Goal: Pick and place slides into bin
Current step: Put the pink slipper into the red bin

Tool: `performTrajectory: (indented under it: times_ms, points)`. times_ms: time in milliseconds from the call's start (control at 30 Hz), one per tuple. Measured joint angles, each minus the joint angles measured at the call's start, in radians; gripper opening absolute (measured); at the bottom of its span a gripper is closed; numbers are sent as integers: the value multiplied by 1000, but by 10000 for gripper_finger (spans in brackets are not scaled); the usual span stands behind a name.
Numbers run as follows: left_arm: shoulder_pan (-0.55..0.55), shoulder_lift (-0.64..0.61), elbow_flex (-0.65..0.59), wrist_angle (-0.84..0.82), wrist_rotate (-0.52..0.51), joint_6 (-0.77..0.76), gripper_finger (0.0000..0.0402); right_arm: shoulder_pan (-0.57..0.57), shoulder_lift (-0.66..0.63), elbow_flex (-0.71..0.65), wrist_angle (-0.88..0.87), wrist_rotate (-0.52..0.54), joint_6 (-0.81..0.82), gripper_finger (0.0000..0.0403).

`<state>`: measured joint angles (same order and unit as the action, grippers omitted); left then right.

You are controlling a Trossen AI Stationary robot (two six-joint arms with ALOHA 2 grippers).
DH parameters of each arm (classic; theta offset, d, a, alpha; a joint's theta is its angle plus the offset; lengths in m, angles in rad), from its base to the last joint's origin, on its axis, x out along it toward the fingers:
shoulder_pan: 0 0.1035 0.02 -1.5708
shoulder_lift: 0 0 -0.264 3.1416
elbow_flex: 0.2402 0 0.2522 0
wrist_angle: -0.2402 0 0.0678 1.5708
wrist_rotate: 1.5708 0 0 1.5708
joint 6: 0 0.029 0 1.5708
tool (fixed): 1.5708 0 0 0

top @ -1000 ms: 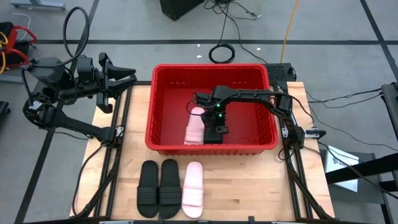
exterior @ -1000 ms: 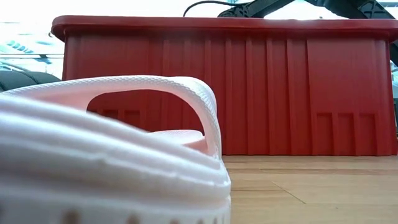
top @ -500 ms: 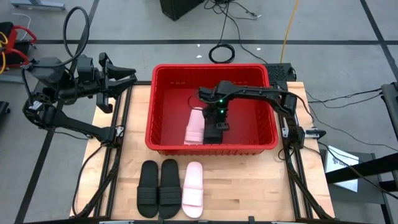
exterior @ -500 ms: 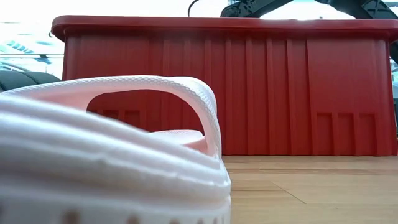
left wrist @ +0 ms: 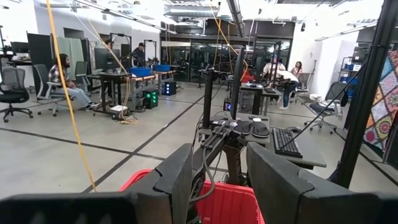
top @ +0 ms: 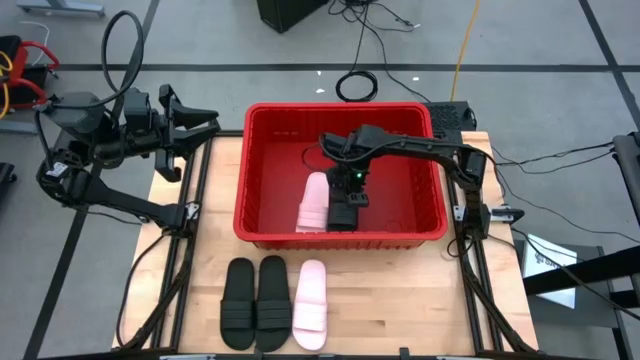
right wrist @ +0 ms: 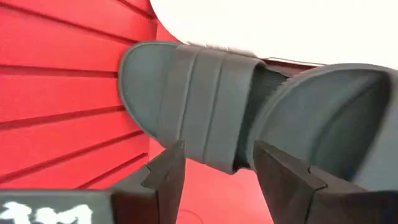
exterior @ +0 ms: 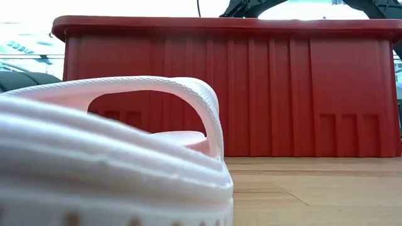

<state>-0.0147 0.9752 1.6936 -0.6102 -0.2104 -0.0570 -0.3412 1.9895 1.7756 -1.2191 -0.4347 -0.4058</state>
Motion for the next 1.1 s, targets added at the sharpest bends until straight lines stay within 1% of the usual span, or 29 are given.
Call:
performTrajectory:
  times_ms: [67, 500, 600, 733, 900, 1000, 1100]
  points:
    - [0, 0, 0, 0, 0, 0, 152, 0, -1, 0, 7, 16, 12, 178]
    - [0, 0, 0, 0, 1, -1, 152, 1, -5, 0, 24, 13, 51, 176]
    - [0, 0, 0, 0, 1, 4, 152, 2, -11, 0, 29, -18, 76, 174]
    - [0, 0, 0, -1, 1, 28, 152, 2, -36, 0, 78, -70, 136, 172]
    - [0, 0, 0, -1, 1, 30, 152, 2, -97, 0, 236, -130, 272, 173]
    - [0, 0, 0, 0, 1, 37, 152, 2, -144, 0, 395, -174, 386, 173]
    - [0, 0, 0, 0, 1, 39, 152, 4, -193, 0, 608, -203, 527, 173]
